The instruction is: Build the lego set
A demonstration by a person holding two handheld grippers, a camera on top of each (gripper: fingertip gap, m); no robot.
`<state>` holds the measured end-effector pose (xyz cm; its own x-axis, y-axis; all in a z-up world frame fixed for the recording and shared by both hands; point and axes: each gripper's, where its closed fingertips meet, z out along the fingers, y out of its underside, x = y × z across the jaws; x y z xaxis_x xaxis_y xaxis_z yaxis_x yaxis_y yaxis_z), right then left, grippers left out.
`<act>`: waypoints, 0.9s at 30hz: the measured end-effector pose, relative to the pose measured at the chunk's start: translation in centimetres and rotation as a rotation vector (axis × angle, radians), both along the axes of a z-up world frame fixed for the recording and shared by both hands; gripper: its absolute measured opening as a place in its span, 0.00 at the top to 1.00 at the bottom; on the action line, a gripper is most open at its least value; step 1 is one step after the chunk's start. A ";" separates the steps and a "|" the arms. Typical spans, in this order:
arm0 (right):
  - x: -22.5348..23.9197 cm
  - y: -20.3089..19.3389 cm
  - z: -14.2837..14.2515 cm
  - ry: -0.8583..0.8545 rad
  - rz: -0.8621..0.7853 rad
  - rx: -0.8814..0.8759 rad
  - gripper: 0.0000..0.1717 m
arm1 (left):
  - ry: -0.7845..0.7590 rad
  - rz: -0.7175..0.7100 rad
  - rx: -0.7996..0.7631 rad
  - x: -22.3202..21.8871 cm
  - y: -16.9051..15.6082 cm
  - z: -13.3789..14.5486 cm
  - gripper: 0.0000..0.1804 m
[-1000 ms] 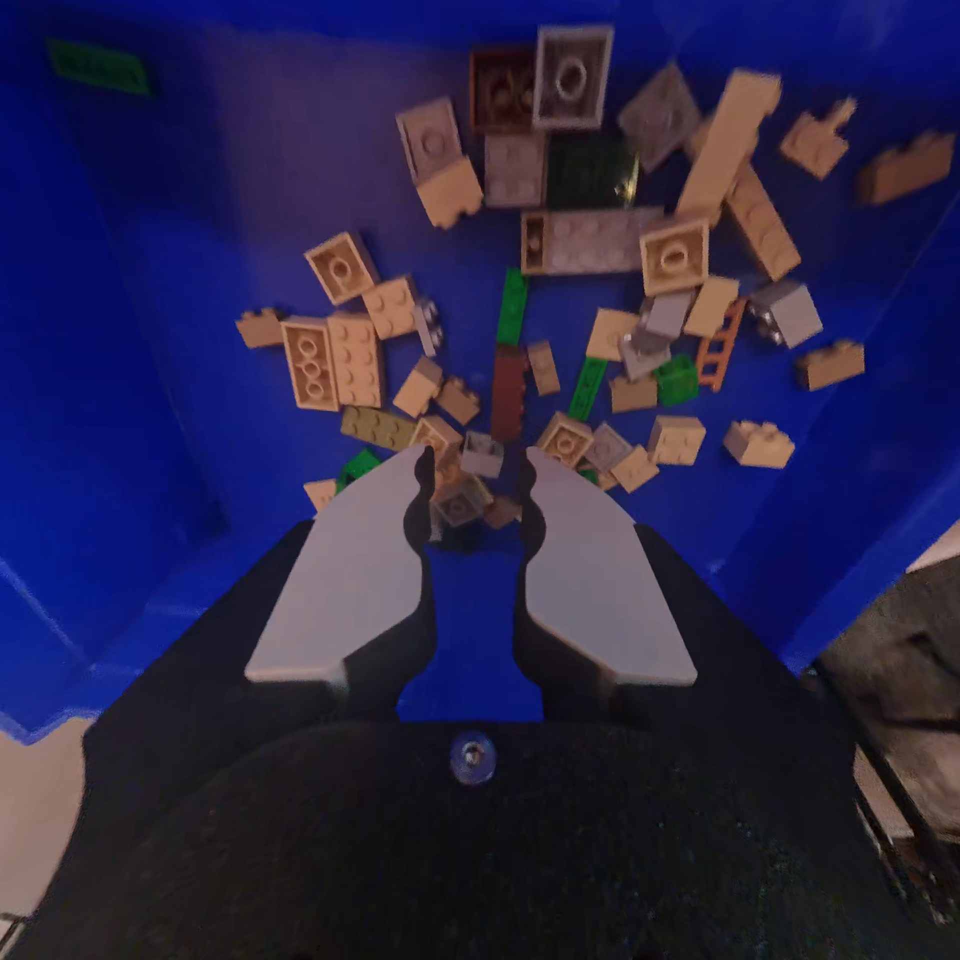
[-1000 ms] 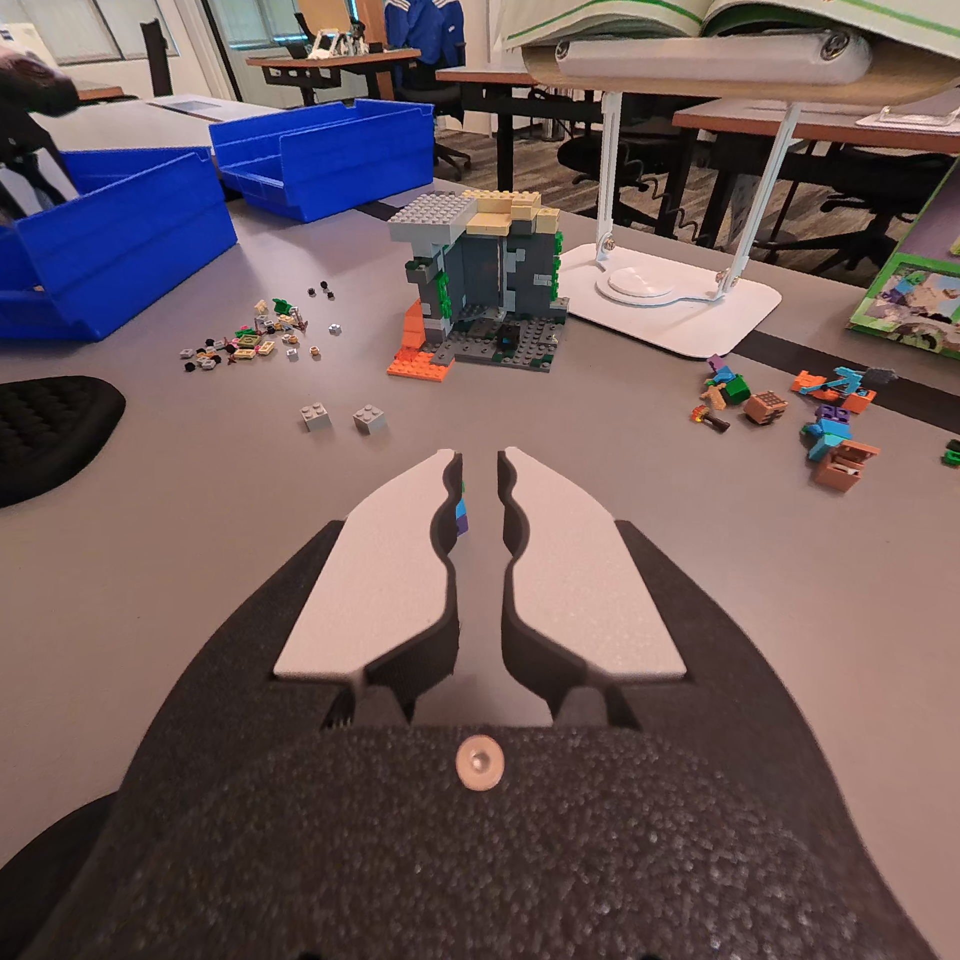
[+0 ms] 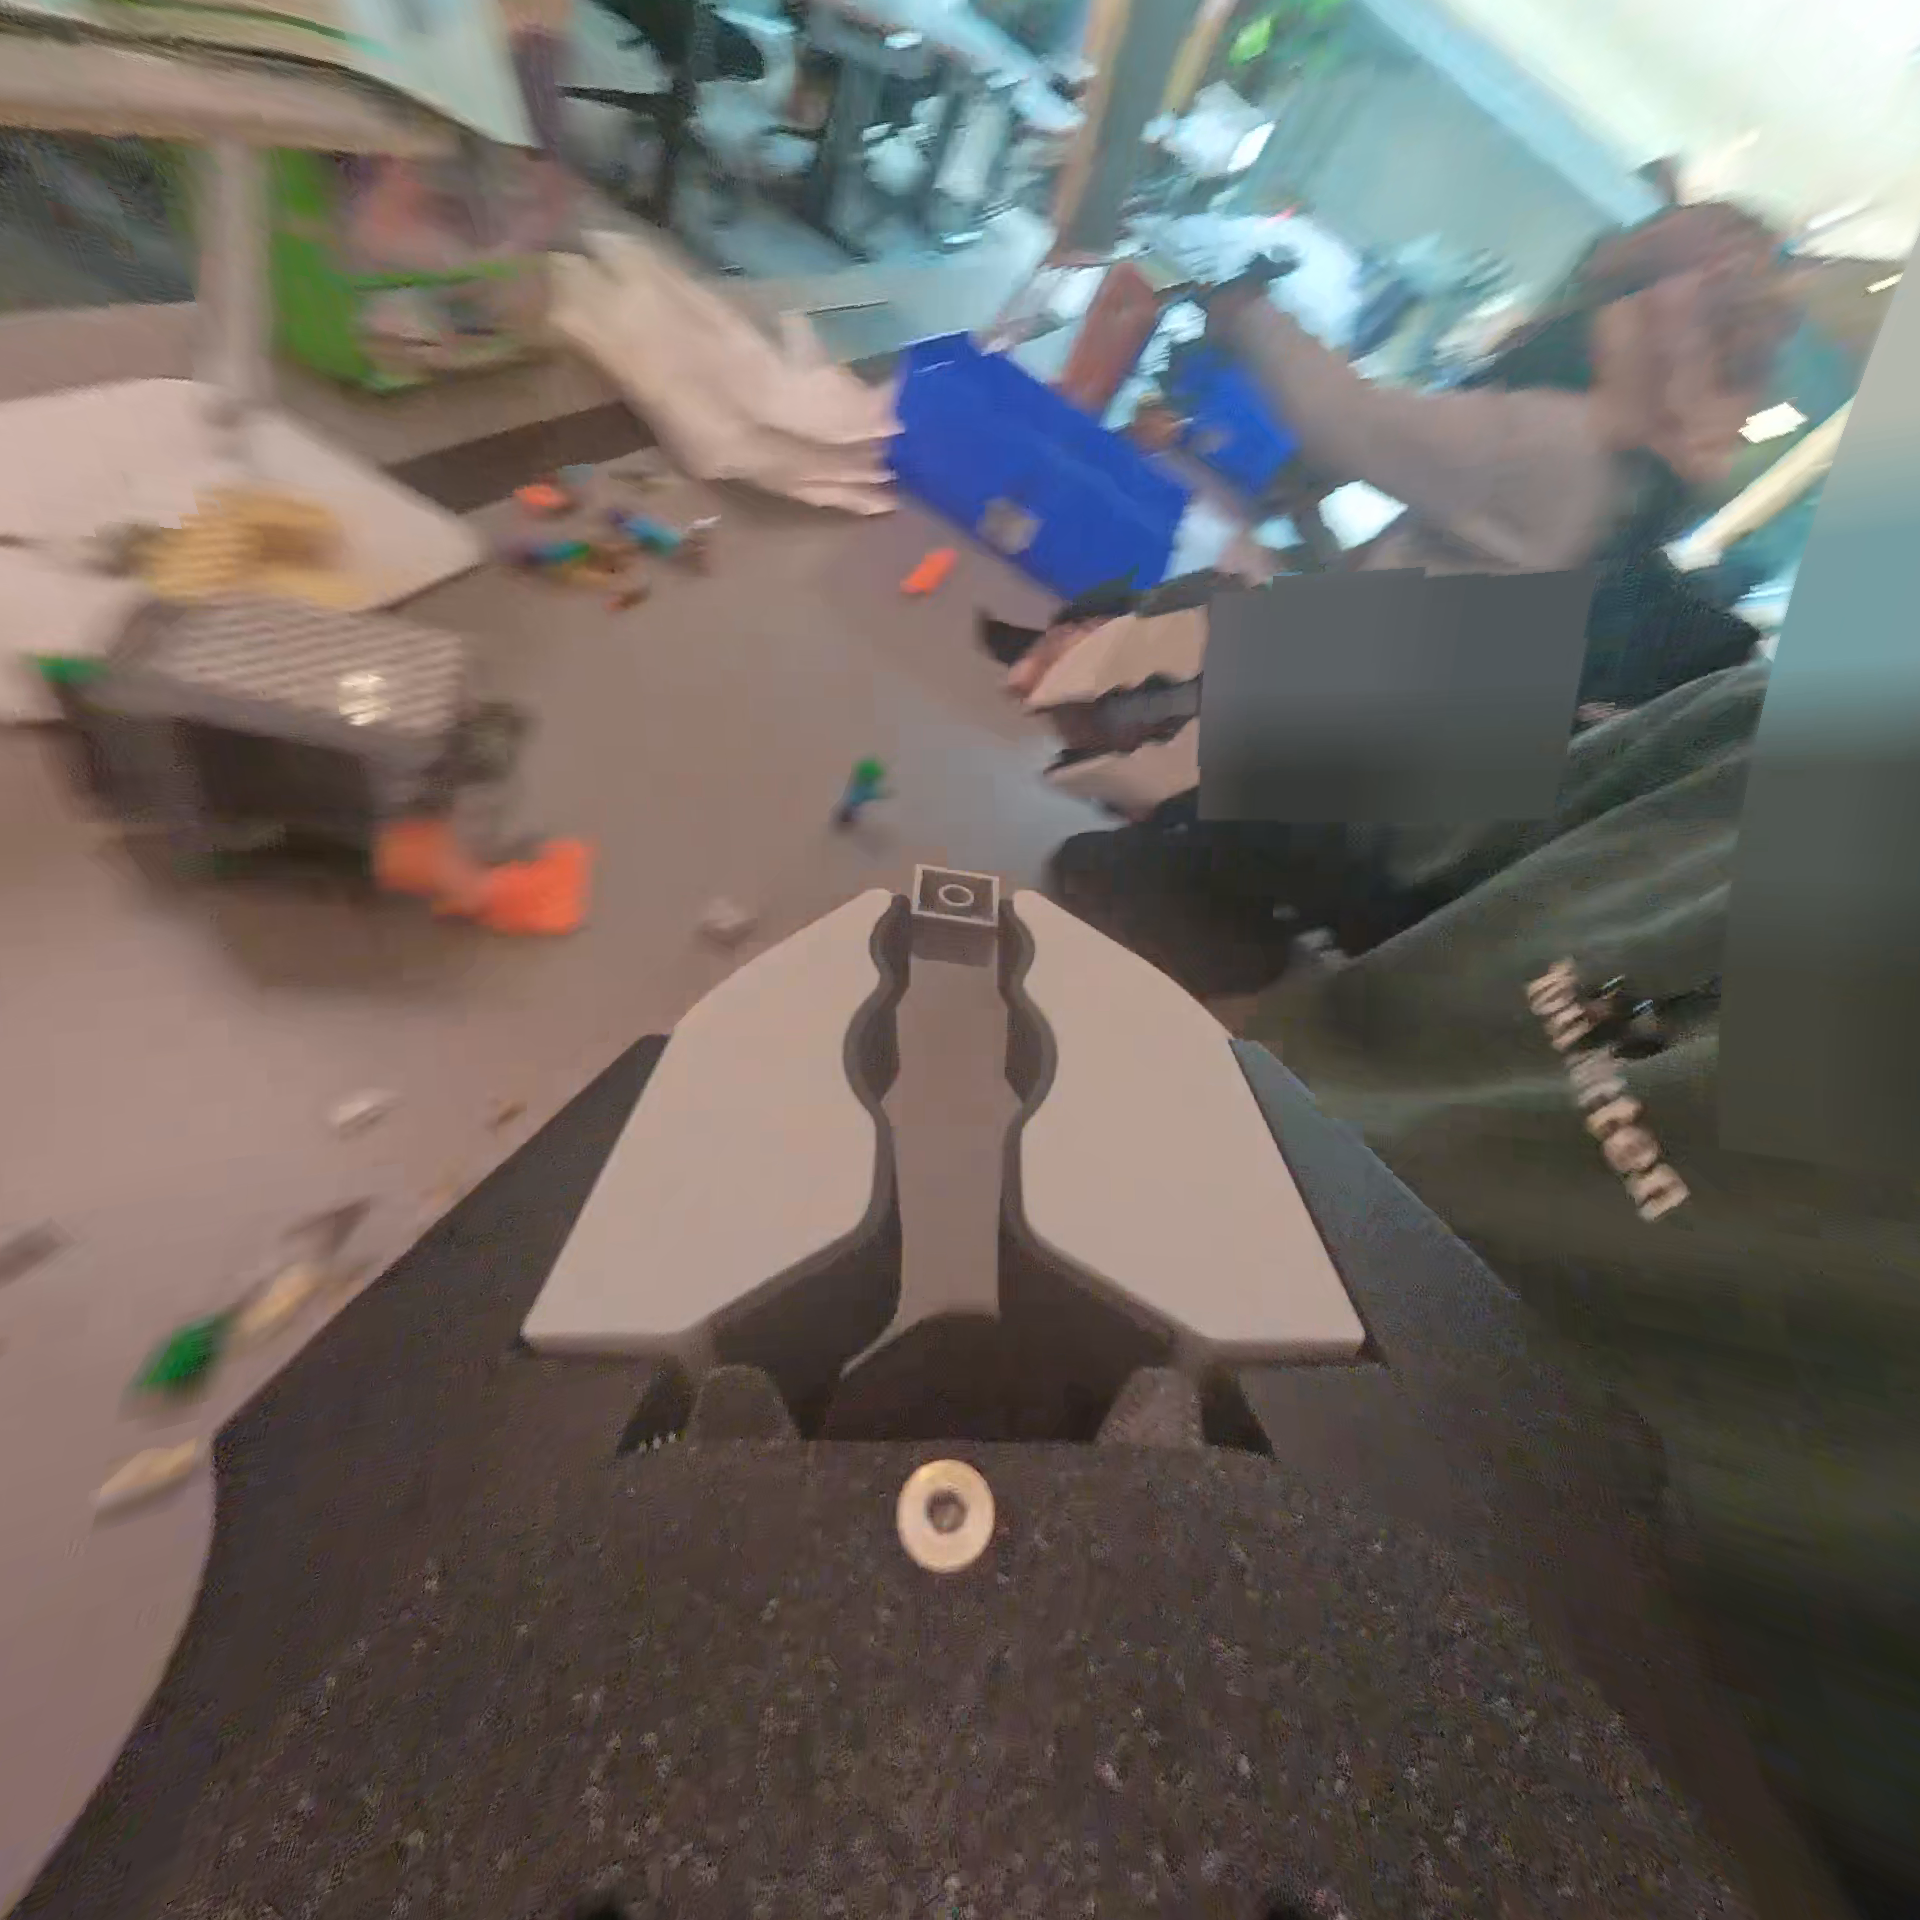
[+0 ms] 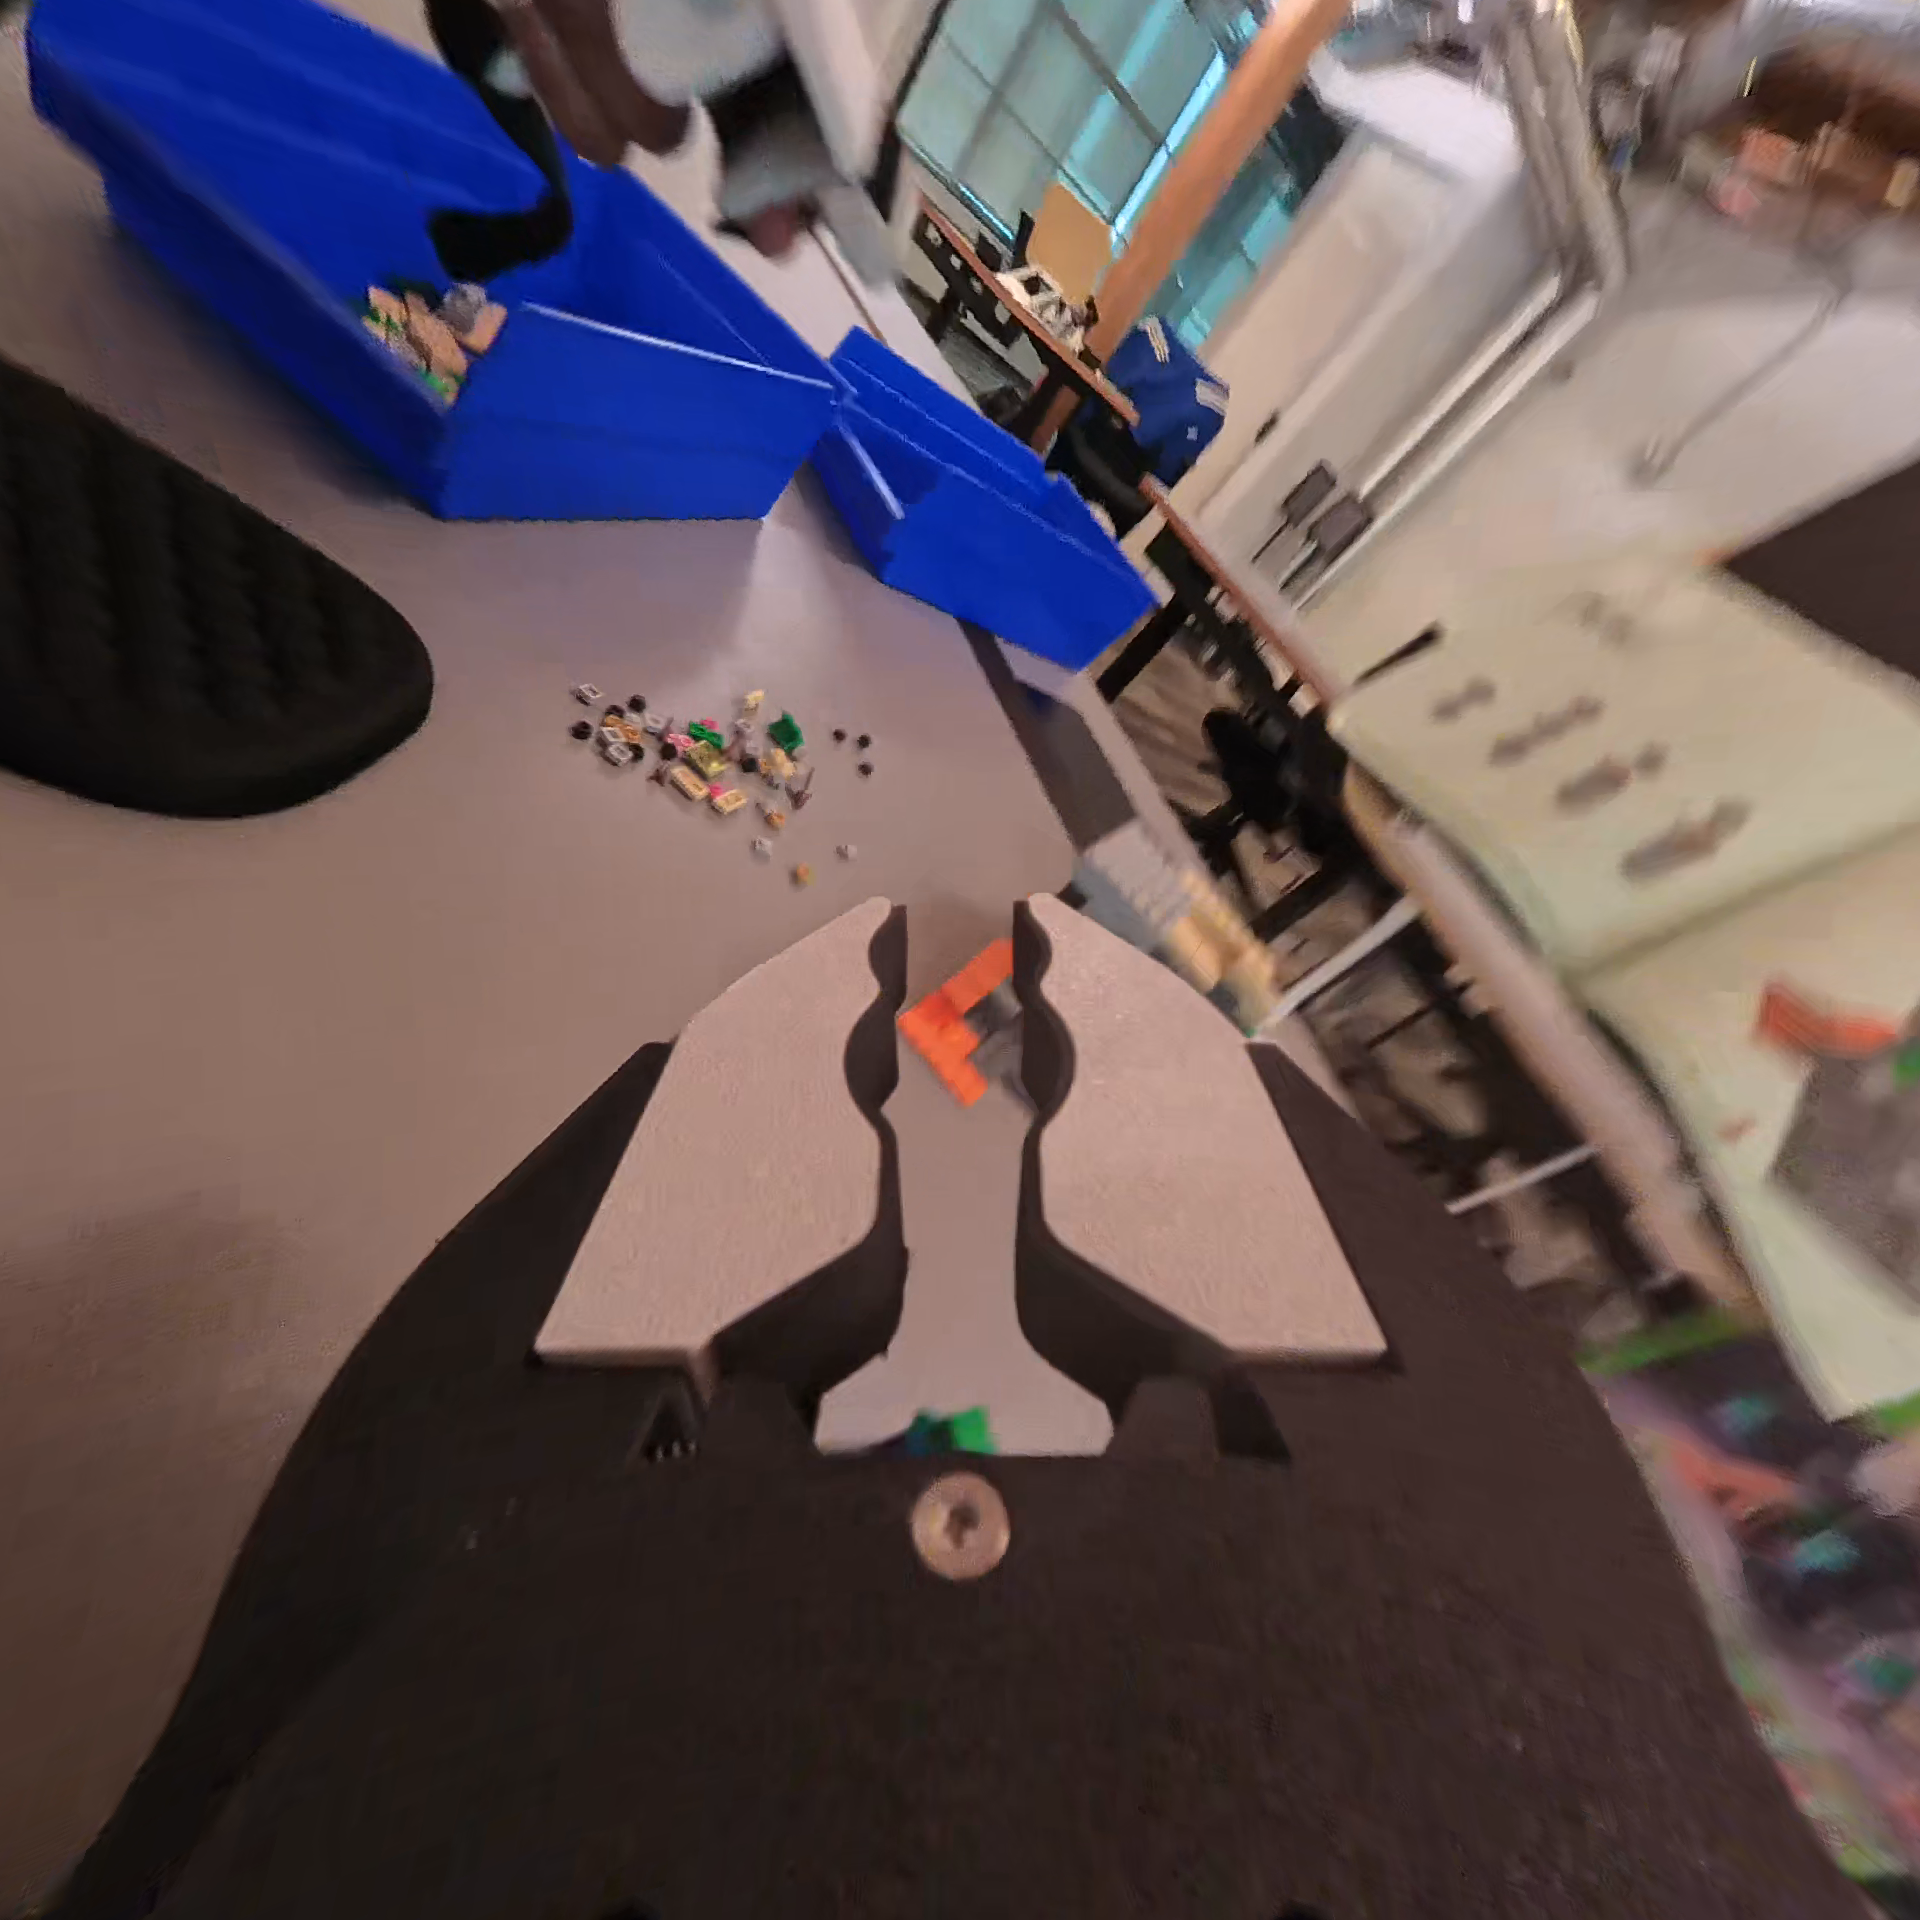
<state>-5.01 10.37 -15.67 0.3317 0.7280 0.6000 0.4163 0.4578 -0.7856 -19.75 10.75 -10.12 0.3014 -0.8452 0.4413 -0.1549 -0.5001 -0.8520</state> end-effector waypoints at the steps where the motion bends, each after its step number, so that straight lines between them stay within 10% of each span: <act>1: -0.9 -0.2 0.7 -0.027 0.011 0.080 0.89 | -0.055 -0.048 -0.037 2.4 -0.4 -0.1 0.91; 6: -2.7 -1.5 3.1 -0.111 0.058 0.319 0.87 | -0.183 -0.218 -0.187 10.8 -1.8 -2.0 0.91; 14: -1.0 -1.7 1.6 -0.136 0.070 0.205 0.93 | -0.214 -0.302 -0.252 14.7 -2.1 -3.4 0.91; 27: 0.1 -4.7 0.9 0.444 0.494 -1.550 0.93 | 0.193 -0.279 0.909 15.8 -4.8 -4.6 0.87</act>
